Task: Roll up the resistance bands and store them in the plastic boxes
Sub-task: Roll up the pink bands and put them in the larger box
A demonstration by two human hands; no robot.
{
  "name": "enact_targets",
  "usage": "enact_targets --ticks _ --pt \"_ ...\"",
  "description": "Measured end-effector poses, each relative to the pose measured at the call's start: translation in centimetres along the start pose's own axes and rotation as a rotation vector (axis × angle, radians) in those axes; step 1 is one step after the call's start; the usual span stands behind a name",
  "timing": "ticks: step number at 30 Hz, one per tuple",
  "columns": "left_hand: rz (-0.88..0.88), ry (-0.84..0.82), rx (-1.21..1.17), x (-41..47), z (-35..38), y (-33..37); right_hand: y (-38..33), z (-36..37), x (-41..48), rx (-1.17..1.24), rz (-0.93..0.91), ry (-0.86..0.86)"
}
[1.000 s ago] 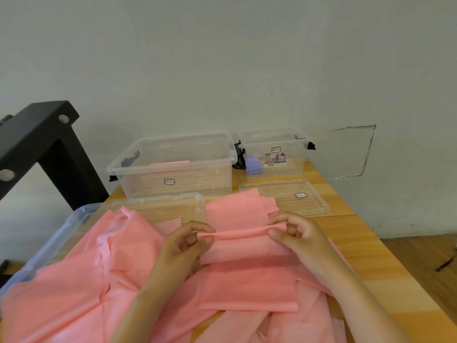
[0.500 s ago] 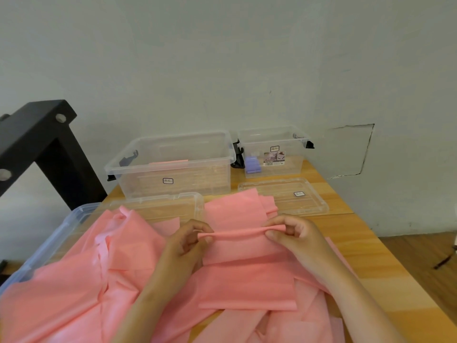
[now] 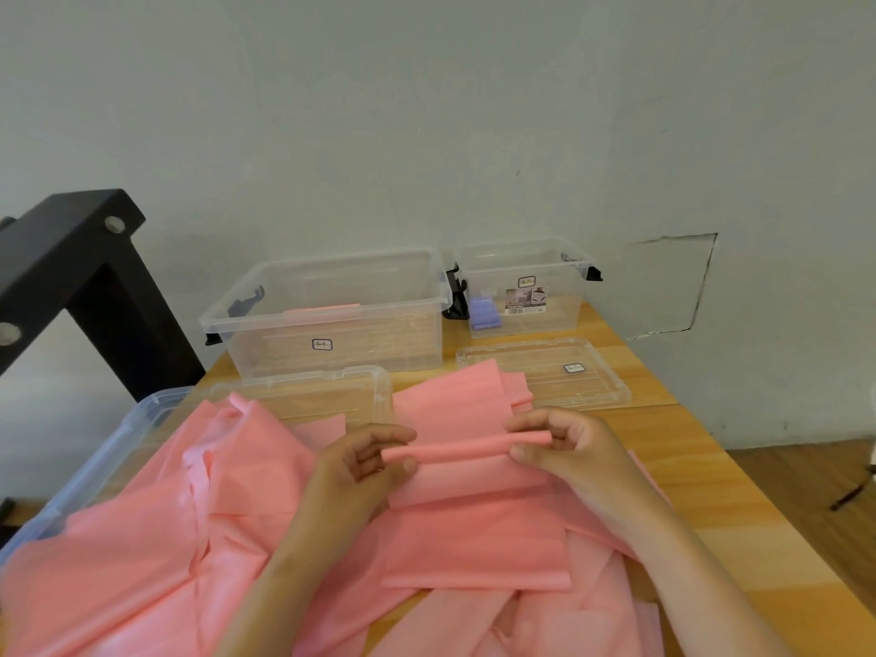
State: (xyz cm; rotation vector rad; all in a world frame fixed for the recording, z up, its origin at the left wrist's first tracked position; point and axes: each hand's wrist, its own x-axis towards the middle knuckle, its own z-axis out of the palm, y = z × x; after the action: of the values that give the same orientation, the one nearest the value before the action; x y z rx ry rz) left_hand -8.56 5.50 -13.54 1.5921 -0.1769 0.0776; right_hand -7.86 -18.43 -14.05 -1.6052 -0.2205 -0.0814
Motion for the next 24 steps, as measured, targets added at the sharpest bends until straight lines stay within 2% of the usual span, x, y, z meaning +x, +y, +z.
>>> enact_targets --ticks 4,10,14,24 --pt "0.027 -0.008 0.043 -0.02 -0.03 0.07 -0.1 0.13 0.03 -0.039 -0.042 -0.003" --pt "-0.042 -0.045 -0.052 -0.3 -0.25 0.37 -0.29 0.13 -0.15 -0.063 -0.067 -0.021" --pt "0.02 0.028 0.018 -0.21 -0.57 0.4 -0.33 -0.08 -0.2 0.05 -0.034 -0.071" --pt "0.007 0.083 0.013 0.02 -0.05 0.37 -0.5 0.19 -0.26 0.082 -0.002 -0.064"
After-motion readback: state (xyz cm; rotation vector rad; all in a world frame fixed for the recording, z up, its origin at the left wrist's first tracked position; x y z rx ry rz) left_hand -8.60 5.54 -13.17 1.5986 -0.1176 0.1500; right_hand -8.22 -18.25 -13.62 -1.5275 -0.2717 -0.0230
